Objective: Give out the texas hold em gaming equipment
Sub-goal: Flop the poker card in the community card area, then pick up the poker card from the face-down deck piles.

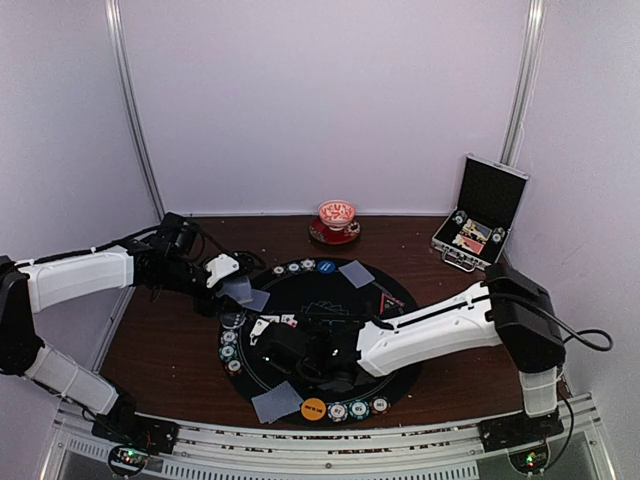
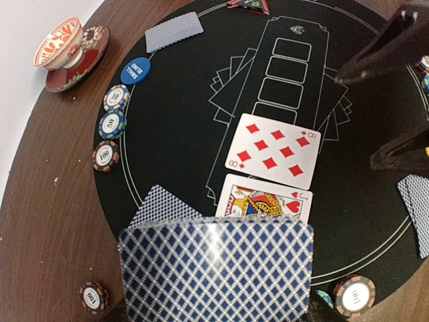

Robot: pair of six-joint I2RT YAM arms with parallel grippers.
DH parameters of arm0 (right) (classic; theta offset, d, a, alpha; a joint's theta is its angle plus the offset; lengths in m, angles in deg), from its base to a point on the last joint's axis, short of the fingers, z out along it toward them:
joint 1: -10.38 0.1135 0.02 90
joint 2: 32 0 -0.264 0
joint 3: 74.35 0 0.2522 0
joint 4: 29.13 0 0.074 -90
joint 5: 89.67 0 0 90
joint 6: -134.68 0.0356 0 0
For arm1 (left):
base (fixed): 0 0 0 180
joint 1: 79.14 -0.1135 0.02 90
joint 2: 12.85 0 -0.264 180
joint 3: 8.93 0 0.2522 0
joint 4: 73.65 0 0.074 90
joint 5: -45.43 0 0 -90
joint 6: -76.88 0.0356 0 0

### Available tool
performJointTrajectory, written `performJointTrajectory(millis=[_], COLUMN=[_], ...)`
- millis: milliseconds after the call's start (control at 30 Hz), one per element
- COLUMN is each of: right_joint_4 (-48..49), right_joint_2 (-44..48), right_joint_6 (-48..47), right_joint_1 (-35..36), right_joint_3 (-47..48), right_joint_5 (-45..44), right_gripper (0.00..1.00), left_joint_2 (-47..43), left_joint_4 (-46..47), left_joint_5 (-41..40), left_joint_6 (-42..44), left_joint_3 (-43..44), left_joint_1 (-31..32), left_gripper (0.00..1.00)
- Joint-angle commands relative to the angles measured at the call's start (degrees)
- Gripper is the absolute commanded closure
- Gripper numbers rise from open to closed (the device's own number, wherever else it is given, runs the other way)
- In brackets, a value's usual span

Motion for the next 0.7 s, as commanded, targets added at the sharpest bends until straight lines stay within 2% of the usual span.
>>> performJointTrajectory(millis=[0,133,333,467,667], right_joint_4=[0.24,3.41,13.49,18.60,22.69], right_joint_2=[7.62,14.41,21.45,18.04,8.63], right_joint_6=[8.07,16.07,32.42,41.03,47.47], right_joint_1=[-0.86,-4.34,-15.08,-18.99,-19.73], right_joint_3=[-4.19,-7.97,-12.35,-11.16,-4.25], right_joint_5=[3.76,11.41,32.66,42.17,53.63], right_gripper=[0.23,0.14,0.09,0.08,0.08], left_joint_2=[-0.57,-0.67,-0.74,-0.76,-0.67], left_joint_4=[1.83,1.58,0.70,0.31,-0.15], left_joint_5=[1.75,2.35,3.89,4.72,5.16], left_joint_6=[-0.31,0.11,1.09,1.75,2.55], left_joint_3=[1.57,1.54,1.49,1.31,1.01], left_joint_1=[-0.42,-0.43,-0.40,-0.27,0.30], left_gripper=[0.40,0.39,0.39,0.39,0.39])
